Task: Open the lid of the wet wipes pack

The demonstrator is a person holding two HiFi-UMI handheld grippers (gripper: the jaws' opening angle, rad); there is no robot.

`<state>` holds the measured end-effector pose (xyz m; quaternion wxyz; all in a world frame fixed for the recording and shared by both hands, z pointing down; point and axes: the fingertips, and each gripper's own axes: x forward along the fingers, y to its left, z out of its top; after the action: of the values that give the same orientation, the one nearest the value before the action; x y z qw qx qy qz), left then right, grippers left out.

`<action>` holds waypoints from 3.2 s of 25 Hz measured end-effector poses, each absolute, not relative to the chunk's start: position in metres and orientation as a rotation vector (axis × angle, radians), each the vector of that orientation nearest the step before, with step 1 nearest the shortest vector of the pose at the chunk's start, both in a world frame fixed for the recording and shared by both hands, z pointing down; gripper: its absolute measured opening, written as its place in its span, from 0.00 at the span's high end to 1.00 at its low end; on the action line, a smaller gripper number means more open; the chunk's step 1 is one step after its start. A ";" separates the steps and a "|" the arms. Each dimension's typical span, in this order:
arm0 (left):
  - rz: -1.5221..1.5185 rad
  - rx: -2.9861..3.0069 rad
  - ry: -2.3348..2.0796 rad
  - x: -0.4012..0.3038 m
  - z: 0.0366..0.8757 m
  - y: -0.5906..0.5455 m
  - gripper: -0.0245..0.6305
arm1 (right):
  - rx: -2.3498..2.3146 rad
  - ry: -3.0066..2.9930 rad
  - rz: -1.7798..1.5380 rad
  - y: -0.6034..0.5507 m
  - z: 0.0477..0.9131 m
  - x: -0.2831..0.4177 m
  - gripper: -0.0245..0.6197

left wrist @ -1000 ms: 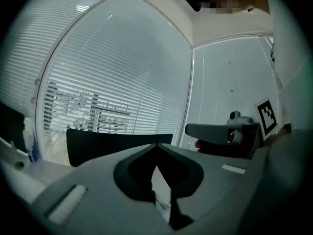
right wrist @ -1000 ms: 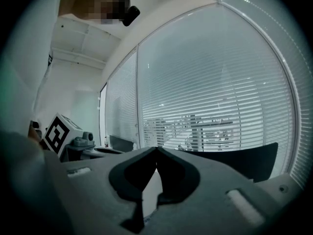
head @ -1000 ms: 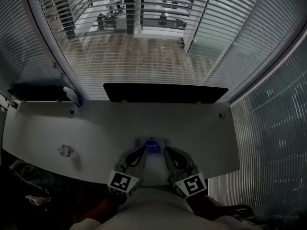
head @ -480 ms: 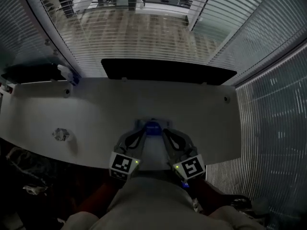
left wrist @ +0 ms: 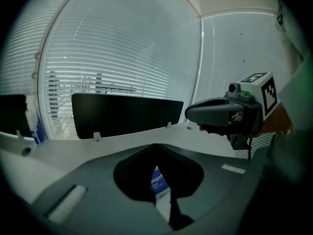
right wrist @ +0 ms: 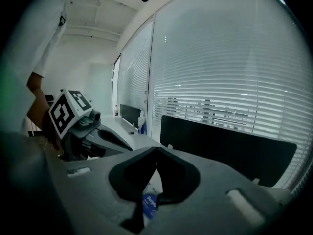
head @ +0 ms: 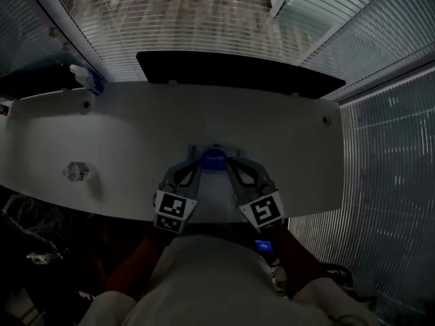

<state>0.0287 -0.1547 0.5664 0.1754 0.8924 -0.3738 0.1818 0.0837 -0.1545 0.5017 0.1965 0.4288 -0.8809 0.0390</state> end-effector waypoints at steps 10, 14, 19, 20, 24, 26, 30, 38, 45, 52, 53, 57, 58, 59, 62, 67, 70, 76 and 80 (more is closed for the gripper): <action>0.574 2.447 -1.022 0.034 0.618 -0.156 0.96 | 1.059 -2.361 0.054 -0.152 0.556 0.078 0.96; 0.623 2.422 -1.004 0.034 0.643 -0.156 0.96 | 1.019 -2.331 0.044 -0.154 0.585 0.075 0.96; 0.677 2.375 -0.996 0.033 0.669 -0.156 0.96 | 0.952 -2.271 0.032 -0.155 0.627 0.074 0.96; 0.686 2.364 -0.994 0.032 0.674 -0.157 0.96 | 0.941 -2.263 0.037 -0.156 0.634 0.073 0.96; 0.718 2.335 -0.990 0.031 0.693 -0.157 0.96 | 0.894 -2.234 0.058 -0.154 0.663 0.075 0.96; 0.732 2.322 -0.986 0.031 0.700 -0.157 0.96 | 0.866 -2.217 0.060 -0.152 0.674 0.076 0.96; 0.764 2.301 -0.978 0.031 0.718 -0.156 0.96 | 0.815 -2.192 0.061 -0.150 0.691 0.073 0.96; 0.816 2.258 -0.956 0.031 0.740 -0.152 0.96 | 0.740 -2.164 0.069 -0.146 0.718 0.070 0.96; 0.859 2.230 -0.934 0.033 0.754 -0.151 0.96 | 0.664 -2.143 0.085 -0.137 0.733 0.067 0.90; 0.945 2.184 -0.874 0.037 0.770 -0.144 0.96 | 0.573 -2.103 0.037 -0.130 0.746 0.062 0.84; 0.951 2.182 -0.874 0.037 0.770 -0.144 0.96 | 0.559 -2.093 0.026 -0.129 0.748 0.062 0.84; 0.967 2.178 -0.867 0.038 0.771 -0.145 0.96 | 0.530 -2.057 0.002 -0.129 0.754 0.063 0.82; 0.972 2.177 -0.863 0.038 0.770 -0.145 0.96 | 0.524 -2.051 -0.003 -0.129 0.755 0.063 0.81; 0.978 2.176 -0.861 0.039 0.770 -0.145 0.96 | 0.517 -2.043 -0.010 -0.128 0.757 0.064 0.81; 1.009 2.174 -0.858 0.040 0.771 -0.146 0.96 | 0.486 -2.013 -0.045 -0.126 0.765 0.066 0.80; 1.045 2.171 -0.842 0.041 0.774 -0.146 0.96 | 0.459 -1.973 -0.103 -0.127 0.773 0.068 0.80; 1.077 2.189 -0.817 0.042 0.775 -0.146 0.96 | 0.458 -1.977 -0.080 -0.129 0.771 0.066 0.80; 1.146 2.212 -0.758 0.042 0.777 -0.144 0.96 | 0.447 -1.981 -0.016 -0.128 0.768 0.066 0.82; 1.152 2.221 -0.731 0.043 0.775 -0.143 0.96 | 0.480 -2.016 0.005 -0.129 0.755 0.063 0.84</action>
<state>0.0430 -0.1430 0.7755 0.2644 0.8217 -0.2705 0.4264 0.0626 -0.1295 0.7553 0.5093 0.1992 -0.8372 0.0019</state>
